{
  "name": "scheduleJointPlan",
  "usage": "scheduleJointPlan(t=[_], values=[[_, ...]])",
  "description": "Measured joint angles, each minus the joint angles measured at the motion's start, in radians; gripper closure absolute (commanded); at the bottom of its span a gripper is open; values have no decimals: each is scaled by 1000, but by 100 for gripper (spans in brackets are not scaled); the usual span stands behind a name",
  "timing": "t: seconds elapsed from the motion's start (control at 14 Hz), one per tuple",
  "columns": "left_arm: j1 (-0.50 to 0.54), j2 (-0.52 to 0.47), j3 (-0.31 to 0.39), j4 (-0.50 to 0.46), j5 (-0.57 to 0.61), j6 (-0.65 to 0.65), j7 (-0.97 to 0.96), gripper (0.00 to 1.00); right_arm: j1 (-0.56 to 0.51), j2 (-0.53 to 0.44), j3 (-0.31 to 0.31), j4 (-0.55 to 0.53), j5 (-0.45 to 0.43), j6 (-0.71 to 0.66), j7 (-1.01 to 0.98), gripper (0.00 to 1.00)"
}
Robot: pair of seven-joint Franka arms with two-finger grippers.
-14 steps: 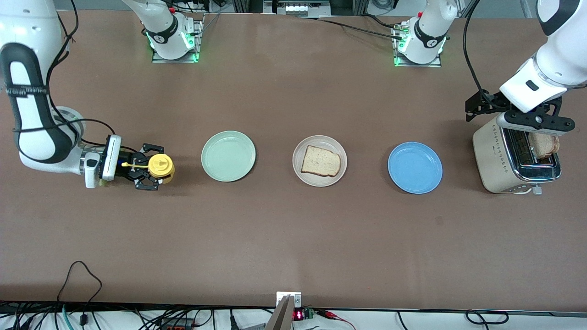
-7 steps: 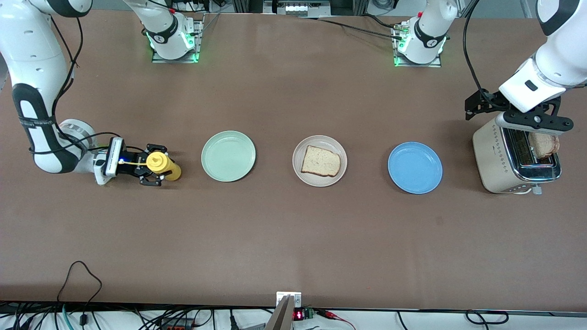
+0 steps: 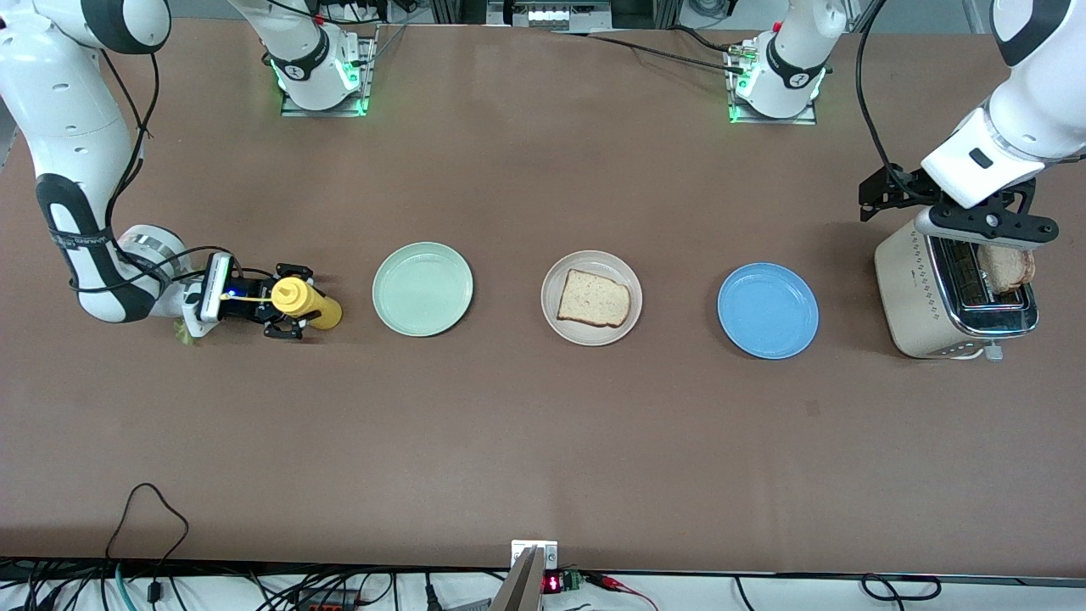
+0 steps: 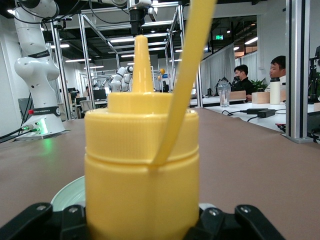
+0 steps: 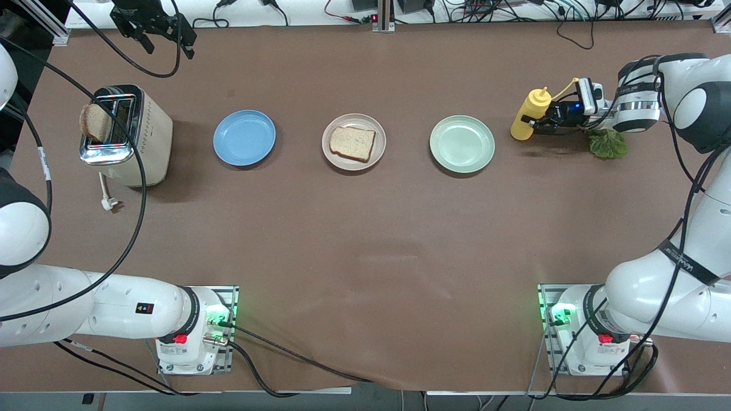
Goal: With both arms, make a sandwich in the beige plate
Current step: 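Set the mustard bottle upright on the table and open the right gripper, then move the right gripper to the green lettuce leaf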
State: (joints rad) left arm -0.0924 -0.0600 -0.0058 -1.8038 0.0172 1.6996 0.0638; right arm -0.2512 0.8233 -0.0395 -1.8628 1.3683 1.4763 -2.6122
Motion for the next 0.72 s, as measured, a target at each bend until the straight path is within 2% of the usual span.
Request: scheduleJointPlan(t=[0.07,0.29,0.72], values=[[-1,0,-8,0,6,-3,0,0,0,1,0,0,1,-3,-1,0],[-2,0,-47,0,24,-18,-1,0,-4,2,0,1,1,-7,-1,0],[4,0,-47,1,25,-48,-54,0,-29,-5,-28,33,-50,-9,3,0]])
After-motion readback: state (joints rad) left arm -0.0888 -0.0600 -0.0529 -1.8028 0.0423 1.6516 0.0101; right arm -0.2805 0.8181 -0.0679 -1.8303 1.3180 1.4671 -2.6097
